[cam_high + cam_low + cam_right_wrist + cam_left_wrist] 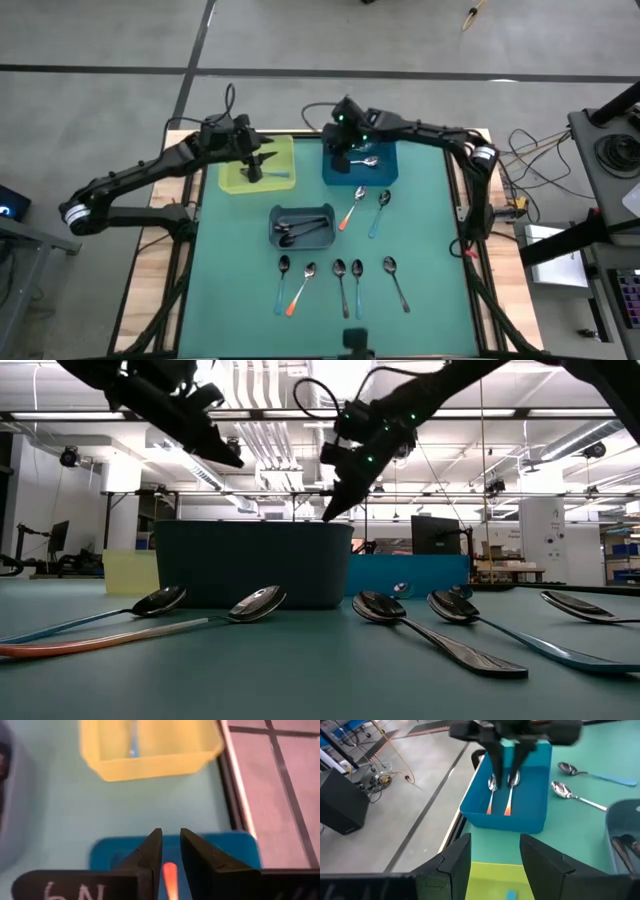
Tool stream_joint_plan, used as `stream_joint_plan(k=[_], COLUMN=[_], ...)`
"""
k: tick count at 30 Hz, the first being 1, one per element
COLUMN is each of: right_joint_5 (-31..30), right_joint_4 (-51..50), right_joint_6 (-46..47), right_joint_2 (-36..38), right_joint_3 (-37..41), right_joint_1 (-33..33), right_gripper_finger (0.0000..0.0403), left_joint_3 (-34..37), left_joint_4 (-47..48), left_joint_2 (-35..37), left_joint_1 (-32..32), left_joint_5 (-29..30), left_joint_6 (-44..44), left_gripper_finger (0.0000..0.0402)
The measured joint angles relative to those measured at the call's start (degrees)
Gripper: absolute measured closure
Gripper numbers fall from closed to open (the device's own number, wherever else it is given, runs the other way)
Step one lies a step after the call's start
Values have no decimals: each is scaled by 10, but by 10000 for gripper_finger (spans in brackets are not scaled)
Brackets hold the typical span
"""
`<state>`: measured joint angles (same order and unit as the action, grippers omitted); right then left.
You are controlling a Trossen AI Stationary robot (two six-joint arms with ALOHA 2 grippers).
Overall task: Sort silverware by color (type)
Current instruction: Adjust the blue spoon in the green bin
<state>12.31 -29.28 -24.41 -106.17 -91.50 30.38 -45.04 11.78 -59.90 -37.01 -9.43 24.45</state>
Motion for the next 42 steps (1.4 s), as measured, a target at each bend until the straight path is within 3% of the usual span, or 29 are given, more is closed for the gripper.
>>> stream_joint_plan(k=[30,42], right_joint_5=[1,-3], right_joint_4=[-36,-42], right_joint_6=[34,57], right_joint_2=[0,20], right_joint_3=[36,37], right_joint_1=[97,103], right_gripper_finger=[351,351], left_joint_3=[-28,-28], left_joint_4=[-3,5], left_joint_2=[-21,-21], left_joint_1=[-46,-80], left_joint_5=[15,16], left_joint_6=[0,3], left_gripper_finger=[251,251])
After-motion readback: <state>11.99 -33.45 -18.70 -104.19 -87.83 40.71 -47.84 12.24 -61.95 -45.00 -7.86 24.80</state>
